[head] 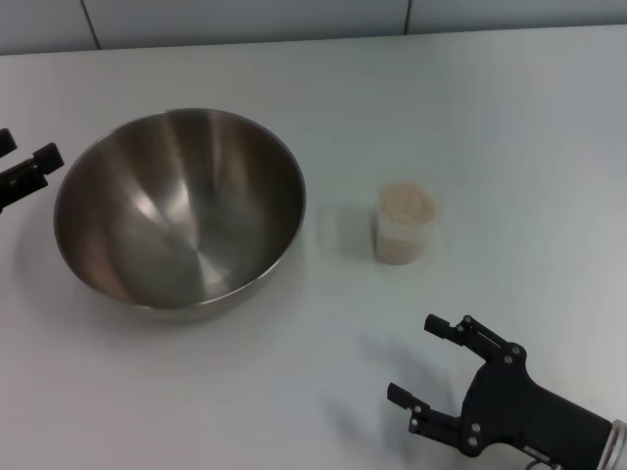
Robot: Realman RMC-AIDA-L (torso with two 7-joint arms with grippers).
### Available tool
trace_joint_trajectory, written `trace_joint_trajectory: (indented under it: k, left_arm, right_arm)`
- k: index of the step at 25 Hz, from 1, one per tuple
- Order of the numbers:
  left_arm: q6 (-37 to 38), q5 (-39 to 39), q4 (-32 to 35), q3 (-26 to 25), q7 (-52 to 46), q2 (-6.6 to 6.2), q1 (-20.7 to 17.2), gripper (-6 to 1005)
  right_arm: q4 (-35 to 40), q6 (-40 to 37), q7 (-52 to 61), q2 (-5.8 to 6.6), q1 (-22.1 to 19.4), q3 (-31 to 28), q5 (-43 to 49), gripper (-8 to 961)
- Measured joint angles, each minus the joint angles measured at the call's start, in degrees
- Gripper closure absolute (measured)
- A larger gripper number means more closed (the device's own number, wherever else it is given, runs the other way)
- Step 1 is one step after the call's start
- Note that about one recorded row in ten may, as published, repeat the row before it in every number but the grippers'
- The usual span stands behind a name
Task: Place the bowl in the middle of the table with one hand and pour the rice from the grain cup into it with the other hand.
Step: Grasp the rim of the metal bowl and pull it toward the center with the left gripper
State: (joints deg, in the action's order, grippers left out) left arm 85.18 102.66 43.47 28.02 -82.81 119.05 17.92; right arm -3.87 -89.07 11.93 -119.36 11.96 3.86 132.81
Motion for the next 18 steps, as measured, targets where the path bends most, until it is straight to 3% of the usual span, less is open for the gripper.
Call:
trace_joint_trajectory:
  k: [1,3,6,7,8,18]
  left_arm:
    - [0.00,0.00,0.00,0.00,0.00,0.00,0.00,156]
    - [-7.89,0.00,10.46,12.50,-8.52,-0.09,-3.88,161]
    - [-7.89,0.00,10.46,12.50,-8.52,-0.09,-3.88,168]
    - [-11.54,0.00,16.60,19.90,-13.53,-0.26,-6.74,171]
    - [-12.11,0.26,18.60,22.58,-15.42,-0.38,-7.39,173]
    - [-13.25,10.72,20.78,25.98,-22.94,-0.28,-4.31,198]
  right_arm:
    - [0.00,-0.01,0.00,0.00,0.00,0.00,-0.01,121]
    - [0.00,-0.03,-0.02,0.00,0.06,0.01,-0.01,120]
    - [0.00,-0.08,-0.03,0.00,0.07,0.01,-0.01,120]
    - [-0.02,-0.10,-0.04,0.00,0.08,0.01,-0.02,120]
    - [-0.04,-0.11,-0.05,0.00,0.10,0.01,-0.01,120]
    - [-0.09,-0.21,-0.09,0.00,0.25,0.01,-0.01,121]
